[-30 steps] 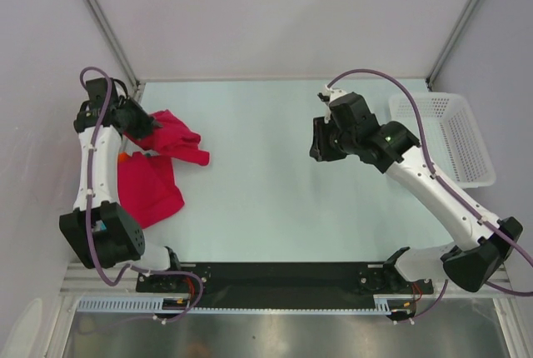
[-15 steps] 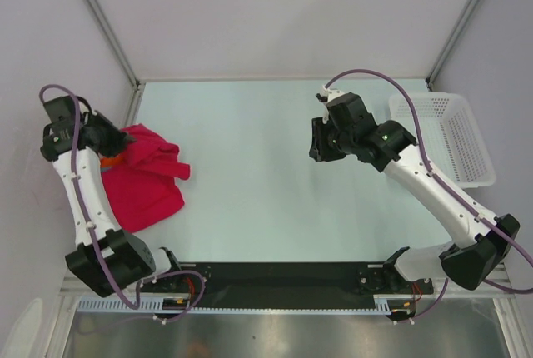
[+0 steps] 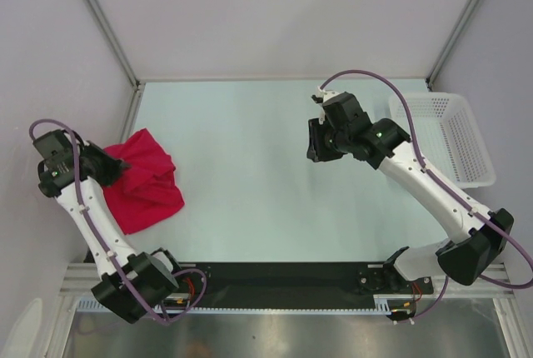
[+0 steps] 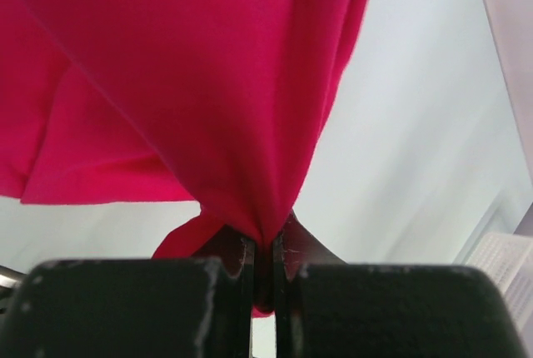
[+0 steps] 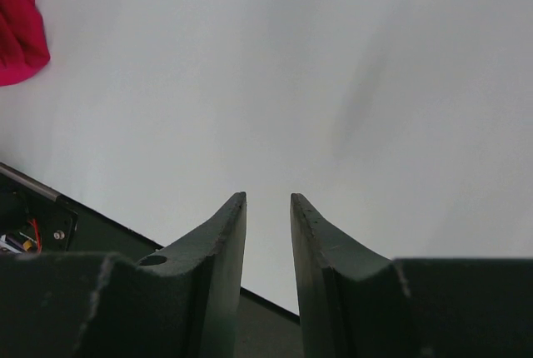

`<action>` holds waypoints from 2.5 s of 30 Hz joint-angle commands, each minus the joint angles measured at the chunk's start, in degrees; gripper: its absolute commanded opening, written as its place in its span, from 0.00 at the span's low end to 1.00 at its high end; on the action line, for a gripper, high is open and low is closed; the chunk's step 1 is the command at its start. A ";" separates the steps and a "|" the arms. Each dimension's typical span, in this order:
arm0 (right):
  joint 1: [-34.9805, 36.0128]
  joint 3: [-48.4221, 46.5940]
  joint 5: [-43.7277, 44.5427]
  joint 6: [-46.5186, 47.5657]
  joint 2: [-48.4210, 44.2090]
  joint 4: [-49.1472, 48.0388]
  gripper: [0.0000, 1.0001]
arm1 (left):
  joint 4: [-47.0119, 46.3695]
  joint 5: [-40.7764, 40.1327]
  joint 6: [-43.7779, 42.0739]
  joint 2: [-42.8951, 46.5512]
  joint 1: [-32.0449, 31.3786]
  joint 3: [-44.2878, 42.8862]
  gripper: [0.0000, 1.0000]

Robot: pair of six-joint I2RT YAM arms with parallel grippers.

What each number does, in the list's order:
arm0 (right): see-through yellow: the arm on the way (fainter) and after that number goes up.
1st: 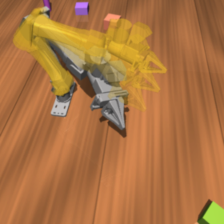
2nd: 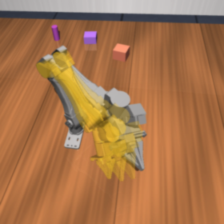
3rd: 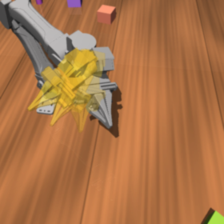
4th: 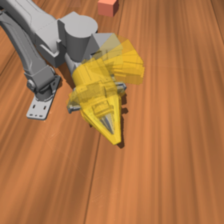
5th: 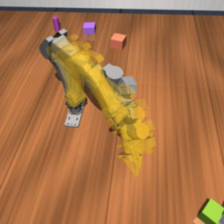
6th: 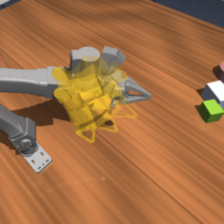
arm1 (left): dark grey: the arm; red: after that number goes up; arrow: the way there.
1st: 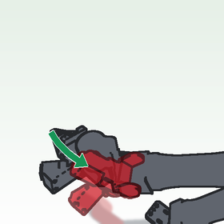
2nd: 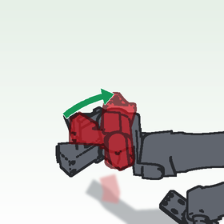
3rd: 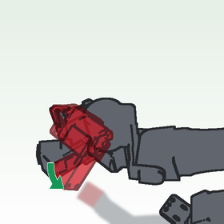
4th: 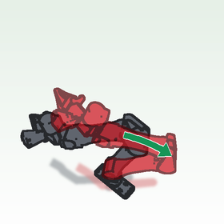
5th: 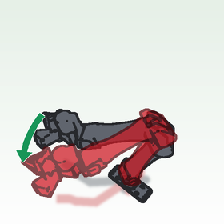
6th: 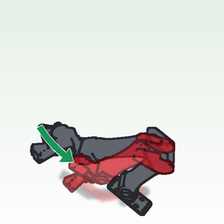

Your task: Fold and stack the t-shirts

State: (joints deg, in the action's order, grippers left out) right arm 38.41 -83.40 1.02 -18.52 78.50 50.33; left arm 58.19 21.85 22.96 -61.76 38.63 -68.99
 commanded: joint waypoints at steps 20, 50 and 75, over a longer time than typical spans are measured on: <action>0.35 -1.07 -3.39 0.42 0.78 -0.84 0.33 | -2.03 -5.93 7.01 7.88 13.05 8.26 0.01; -0.01 3.06 -3.57 -0.90 1.57 -2.60 0.33 | -15.48 14.89 6.48 5.77 7.86 12.21 0.84; 3.68 -12.22 -2.69 -1.52 23.27 -0.85 0.31 | -16.36 -12.53 1.73 -11.10 7.77 6.33 0.84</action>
State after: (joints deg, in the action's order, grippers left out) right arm 40.97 -89.36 -1.80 -19.92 97.30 49.45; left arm 43.77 13.30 26.26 -70.28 46.65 -58.70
